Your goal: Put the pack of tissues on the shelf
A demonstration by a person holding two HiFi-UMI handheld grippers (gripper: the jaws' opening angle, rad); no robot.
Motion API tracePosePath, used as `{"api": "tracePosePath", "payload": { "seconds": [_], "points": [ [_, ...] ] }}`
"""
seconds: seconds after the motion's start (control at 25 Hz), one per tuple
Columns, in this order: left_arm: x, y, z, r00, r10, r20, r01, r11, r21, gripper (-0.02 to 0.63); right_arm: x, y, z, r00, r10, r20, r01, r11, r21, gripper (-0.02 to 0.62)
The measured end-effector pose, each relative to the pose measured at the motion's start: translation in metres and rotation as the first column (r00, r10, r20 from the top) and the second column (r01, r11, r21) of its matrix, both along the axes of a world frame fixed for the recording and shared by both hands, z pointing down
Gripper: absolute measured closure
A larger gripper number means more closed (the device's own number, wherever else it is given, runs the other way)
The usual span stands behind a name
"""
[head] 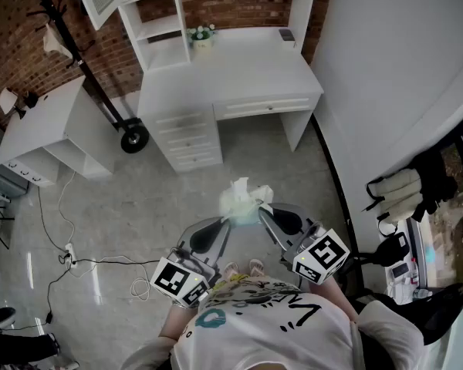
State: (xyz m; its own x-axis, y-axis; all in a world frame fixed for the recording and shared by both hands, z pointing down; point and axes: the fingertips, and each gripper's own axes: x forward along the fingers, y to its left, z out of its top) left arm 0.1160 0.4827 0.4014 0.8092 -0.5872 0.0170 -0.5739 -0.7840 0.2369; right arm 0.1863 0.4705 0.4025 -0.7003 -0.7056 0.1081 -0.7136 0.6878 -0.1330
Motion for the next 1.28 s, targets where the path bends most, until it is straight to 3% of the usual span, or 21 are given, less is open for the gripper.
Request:
{"api": "tracePosePath", "payload": {
  "seconds": [0.64,1.28],
  "points": [
    [-0.013,0.004,0.004,0.999,-0.039,-0.002,0.039,0.999,-0.025,0.588,-0.013,0.001,0.005,0.999,-0.045,0.013,0.046,0.999,-0.021,0.568],
    [-0.085,-0.02,0.005,0.995,-0.101,-0.01,0.101,0.995,-0.015,0.588,-0.088,-0.026,0.007,0.993,-0.112,-0.025,0.112,0.993,-0.024,0.568]
  ]
}}
